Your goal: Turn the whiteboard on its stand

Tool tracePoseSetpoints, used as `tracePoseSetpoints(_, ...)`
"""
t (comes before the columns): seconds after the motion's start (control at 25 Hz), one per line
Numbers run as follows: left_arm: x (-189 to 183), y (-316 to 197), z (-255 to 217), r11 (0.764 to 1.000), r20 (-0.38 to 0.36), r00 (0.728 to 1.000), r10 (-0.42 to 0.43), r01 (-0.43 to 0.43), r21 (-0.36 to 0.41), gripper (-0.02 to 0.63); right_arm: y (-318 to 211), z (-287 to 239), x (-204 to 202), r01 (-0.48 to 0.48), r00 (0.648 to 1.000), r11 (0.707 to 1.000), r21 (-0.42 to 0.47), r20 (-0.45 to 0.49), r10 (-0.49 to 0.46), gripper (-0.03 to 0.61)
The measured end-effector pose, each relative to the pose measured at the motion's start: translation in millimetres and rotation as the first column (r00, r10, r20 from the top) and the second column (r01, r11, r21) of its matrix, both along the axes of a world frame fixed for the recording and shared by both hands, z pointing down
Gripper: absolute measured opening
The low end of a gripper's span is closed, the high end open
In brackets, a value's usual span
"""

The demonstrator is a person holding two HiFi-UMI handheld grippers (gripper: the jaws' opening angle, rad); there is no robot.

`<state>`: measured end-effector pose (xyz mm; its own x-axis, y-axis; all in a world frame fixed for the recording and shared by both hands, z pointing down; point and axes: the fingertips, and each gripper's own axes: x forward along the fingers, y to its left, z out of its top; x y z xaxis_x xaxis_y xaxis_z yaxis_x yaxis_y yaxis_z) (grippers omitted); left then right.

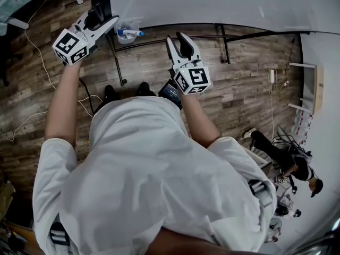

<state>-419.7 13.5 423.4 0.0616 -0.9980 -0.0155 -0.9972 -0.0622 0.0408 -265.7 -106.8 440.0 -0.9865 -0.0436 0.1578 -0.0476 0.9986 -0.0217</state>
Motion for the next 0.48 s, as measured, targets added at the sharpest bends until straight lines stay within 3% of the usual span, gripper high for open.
tracePoseSetpoints(0.32, 0, 0, -1, 1.000, -0.009, 1.000, 0.000, 0.000, -0.001, 0.167, -15, 1, 13, -0.037, 0.999, 0.999, -0.010, 0.002, 0.037, 0.135)
tracePoseSetpoints(0.48, 1, 15, -9, 1.000, 0.034, 0.999, -0.005, 0.006, -0.022, 0.193, -19, -2, 18, -0.041, 0.999, 0.999, -0.015, 0.012, 0.041, 0.135)
